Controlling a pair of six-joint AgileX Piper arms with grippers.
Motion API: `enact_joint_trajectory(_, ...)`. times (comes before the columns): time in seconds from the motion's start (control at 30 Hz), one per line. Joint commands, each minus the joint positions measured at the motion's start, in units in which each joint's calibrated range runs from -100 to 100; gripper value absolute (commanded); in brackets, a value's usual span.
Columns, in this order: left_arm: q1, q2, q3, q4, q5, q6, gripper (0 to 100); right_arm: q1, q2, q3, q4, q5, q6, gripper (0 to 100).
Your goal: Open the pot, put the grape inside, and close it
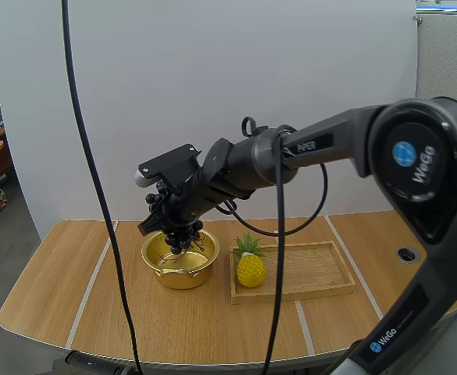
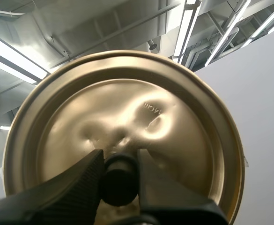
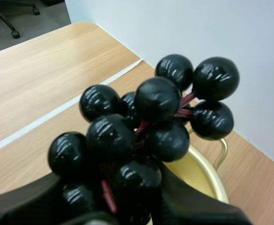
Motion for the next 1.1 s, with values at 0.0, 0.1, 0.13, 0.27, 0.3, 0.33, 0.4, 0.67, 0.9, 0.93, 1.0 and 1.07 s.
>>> enact_joint_trajectory(0.0,-0.11,-0.3,-0.4,0.1,-1.9,-0.3,0,0.1,6.2,-7.0,-1.4,-2.1,0.7,0)
enact_joint_trajectory(0.1,-0.11,-0.3,-0.4,0.1,-1.9,-0.3,0,0.1,8.2,-7.4,-1.5,-2.8,0.7,0)
enact_joint_trajectory(0.13,-0.11,-0.3,-0.4,0.1,-1.9,-0.3,0,0.1,9.3,-7.4,-1.8,-2.8,0.7,0)
enact_joint_trajectory(0.27,-0.11,-0.3,-0.4,0.1,-1.9,-0.3,0,-0.4,12.8,-7.4,-1.8,-2.4,0.7,0)
enact_joint_trajectory(0.3,-0.11,-0.3,-0.4,0.1,-1.9,-0.3,0,-0.8,13.4,-7.4,-1.8,-2.3,0.7,0)
enact_joint_trajectory(0.33,-0.11,-0.3,-0.4,0.1,-1.9,-0.3,0,-1.1,14.1,-7.4,-1.8,-2.1,0.7,0)
enact_joint_trajectory(0.4,-0.11,-0.3,-0.4,0.1,-1.9,-0.3,0,-1.9,15.0,-7.4,-1.8,-1.1,0.7,0)
enact_joint_trajectory(0.67,-0.11,-0.3,-0.4,0.1,-1.9,-0.3,0,-2.9,19.1,-7.3,-3.0,0.4,0.7,0)
enact_joint_trajectory(0.9,-0.11,-0.3,-0.4,0.1,-1.9,-0.3,0,-2.8,21.5,-7.3,-3.0,1.8,0.7,0)
enact_joint_trajectory(0.93,-0.11,-0.3,-0.4,0.1,-1.9,-0.3,0,-2.8,21.9,-7.3,-3.0,1.7,0.7,0)
enact_joint_trajectory(1.0,-0.11,-0.3,-0.4,0.1,-1.9,-0.3,0,-2.8,22.6,-7.3,-3.0,2.6,0.7,0)
enact_joint_trajectory(1.07,-0.11,-0.3,-0.4,0.1,-1.9,-0.3,0,-2.7,23.3,-7.3,-3.0,3.5,0.7,0)
